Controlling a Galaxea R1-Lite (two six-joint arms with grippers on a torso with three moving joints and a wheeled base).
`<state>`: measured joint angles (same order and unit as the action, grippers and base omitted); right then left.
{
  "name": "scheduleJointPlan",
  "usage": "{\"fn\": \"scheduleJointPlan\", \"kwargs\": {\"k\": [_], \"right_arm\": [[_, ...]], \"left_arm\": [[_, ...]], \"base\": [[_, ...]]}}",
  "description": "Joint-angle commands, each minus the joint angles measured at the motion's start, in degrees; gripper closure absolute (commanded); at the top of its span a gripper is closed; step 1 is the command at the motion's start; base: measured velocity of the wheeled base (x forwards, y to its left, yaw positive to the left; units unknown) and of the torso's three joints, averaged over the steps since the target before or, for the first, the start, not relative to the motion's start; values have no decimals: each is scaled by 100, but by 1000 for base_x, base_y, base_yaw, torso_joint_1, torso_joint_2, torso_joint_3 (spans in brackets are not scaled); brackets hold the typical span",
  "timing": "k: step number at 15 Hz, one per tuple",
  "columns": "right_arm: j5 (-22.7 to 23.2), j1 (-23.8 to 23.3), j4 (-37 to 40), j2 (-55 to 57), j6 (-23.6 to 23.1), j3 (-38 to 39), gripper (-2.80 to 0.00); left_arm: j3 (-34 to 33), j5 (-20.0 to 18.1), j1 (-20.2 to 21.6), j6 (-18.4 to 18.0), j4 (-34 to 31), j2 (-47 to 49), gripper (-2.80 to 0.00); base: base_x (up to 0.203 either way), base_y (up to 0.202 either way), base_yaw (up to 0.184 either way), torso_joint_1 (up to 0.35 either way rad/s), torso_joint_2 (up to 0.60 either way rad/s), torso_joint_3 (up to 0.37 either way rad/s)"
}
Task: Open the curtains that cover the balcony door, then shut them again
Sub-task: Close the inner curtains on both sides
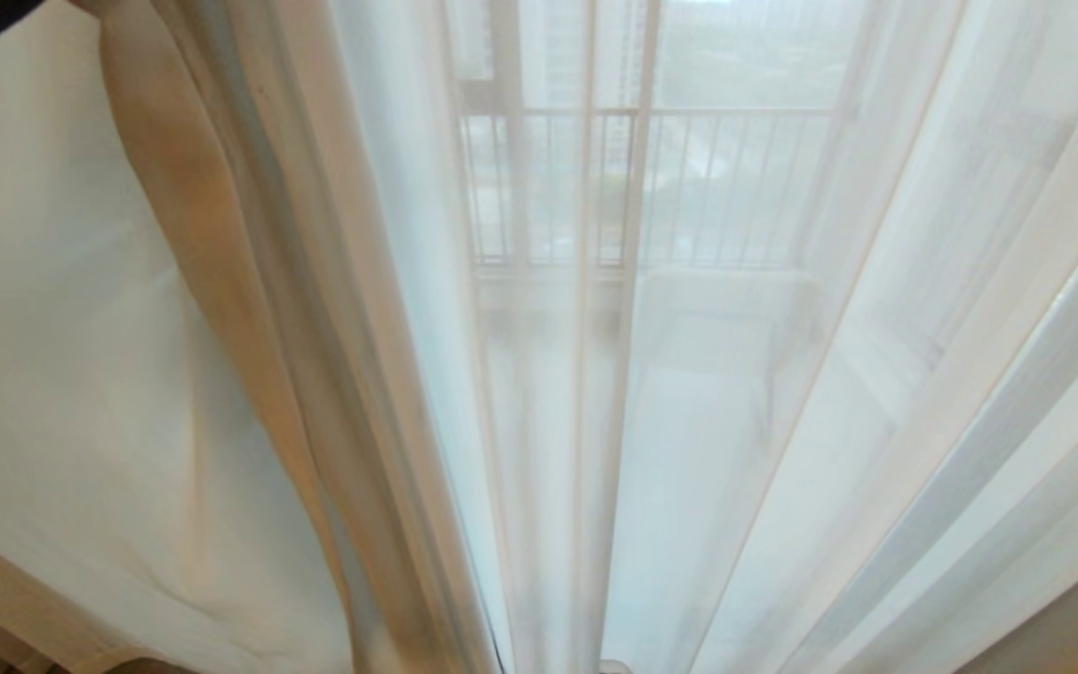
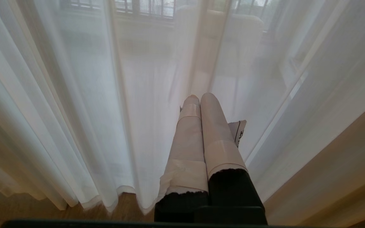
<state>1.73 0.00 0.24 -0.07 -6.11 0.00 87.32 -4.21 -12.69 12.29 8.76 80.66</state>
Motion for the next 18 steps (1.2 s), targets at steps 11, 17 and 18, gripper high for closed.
{"fn": "scheduleJointPlan", "kwargs": {"k": [11,17,18], "right_arm": [[3,0,2,7,-5,0,0],[3,0,2,7,-5,0,0],[3,0,2,7,-5,0,0]], "left_arm": [[172,441,-2200,-25,539,168,0],[-48,491,-2307,-25,88,-282,0],[-48,497,-2308,-25,3,-333,0]], "base": [[0,0,0,0,0,0],[0,0,0,0,0,0],[0,0,0,0,0,0]]}}
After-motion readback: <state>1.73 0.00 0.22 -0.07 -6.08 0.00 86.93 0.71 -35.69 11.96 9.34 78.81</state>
